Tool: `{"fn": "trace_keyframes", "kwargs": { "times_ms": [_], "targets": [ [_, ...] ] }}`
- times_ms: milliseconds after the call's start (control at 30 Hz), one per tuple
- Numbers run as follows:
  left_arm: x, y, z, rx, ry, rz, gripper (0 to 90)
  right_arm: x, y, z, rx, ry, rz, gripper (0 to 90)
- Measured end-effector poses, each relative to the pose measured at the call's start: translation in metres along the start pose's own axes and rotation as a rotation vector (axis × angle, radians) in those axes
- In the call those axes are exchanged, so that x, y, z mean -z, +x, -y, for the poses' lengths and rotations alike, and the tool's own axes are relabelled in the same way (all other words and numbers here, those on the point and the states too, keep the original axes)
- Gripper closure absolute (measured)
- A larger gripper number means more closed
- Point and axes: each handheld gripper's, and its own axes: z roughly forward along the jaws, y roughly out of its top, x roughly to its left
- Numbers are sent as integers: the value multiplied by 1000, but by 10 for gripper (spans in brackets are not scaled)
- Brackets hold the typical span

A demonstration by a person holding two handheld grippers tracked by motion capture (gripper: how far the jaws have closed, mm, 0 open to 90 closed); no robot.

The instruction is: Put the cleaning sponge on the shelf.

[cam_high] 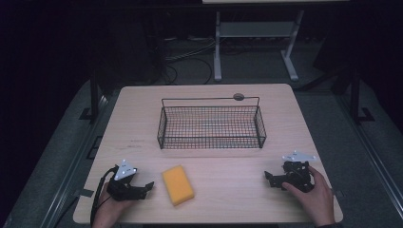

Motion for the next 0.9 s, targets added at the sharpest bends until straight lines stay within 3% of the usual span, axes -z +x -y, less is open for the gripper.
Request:
{"fn": "trace_keyframes", "kwargs": {
  "times_ms": [233, 400, 433, 500, 633, 767, 900],
  "targets": [
    [0, 0, 0, -5, 1, 2, 125, 0, 0, 0, 0, 0, 0, 0],
    [4, -1, -2, -18, 28, 14, 161, 0, 0, 0, 1, -1, 0, 0],
    [5, -1, -3, -26, 35, 22, 226, 0, 0, 0, 1, -1, 0, 0],
    [7, -2, -5, -35, 38, 29, 238, 0, 0, 0, 1, -1, 0, 0],
    [12, -4, -11, -34, 41, 51, 372, 0, 0, 0, 1, -1, 0, 0],
    [15, -6, -15, -34, 65, 73, 552, 0, 0, 0, 1, -1, 1, 0],
    [18, -8, -19, -39, 81, 94, 789, 0, 0, 0, 1, -1, 0, 0]
  ]
}}
